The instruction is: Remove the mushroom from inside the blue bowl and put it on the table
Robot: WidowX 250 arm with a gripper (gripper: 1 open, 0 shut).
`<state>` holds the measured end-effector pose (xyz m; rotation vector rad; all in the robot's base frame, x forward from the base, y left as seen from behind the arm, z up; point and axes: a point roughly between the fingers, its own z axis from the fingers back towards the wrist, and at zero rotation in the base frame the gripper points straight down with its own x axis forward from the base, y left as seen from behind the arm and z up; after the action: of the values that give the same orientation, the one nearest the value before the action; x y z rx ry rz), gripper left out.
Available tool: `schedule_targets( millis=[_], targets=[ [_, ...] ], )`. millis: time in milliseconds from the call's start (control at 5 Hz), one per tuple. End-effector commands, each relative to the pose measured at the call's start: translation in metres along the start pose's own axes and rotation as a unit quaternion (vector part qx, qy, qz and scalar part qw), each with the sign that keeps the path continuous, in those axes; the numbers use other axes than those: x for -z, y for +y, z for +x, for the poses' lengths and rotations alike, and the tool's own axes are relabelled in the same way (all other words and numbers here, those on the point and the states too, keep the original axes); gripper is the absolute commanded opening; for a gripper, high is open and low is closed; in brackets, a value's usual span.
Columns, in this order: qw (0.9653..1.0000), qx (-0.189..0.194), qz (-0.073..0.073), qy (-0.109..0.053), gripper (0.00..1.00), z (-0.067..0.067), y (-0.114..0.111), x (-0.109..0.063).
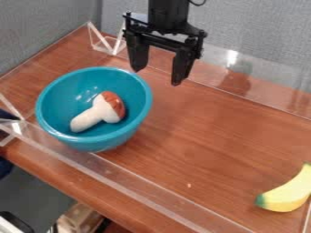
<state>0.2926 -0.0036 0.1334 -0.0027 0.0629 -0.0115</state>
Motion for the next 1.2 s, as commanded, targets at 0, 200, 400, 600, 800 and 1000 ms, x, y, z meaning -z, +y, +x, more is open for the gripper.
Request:
schedule_targets(
  millis=[0, 200, 400, 600, 800, 1000],
  targets=[
    [1.0000, 0.000, 0.000, 0.002, 1.00, -0.005, 0.002, 0.001],
    [1.0000, 0.000, 0.000, 0.003, 1.00, -0.011, 0.003, 0.001],
    [0.9999, 0.009, 0.000, -0.008, 1.00, -0.027, 0.011, -0.006],
    [0.9994, 0.021, 0.009, -0.027, 1.00, -0.043, 0.020, -0.013],
    [0.9991, 0.014, 0.010, -0.039, 1.00, -0.054, 0.033, -0.014],
    [0.9977, 0.025, 0.023, -0.059, 1.00, -0.060, 0.043, -0.009]
  ],
)
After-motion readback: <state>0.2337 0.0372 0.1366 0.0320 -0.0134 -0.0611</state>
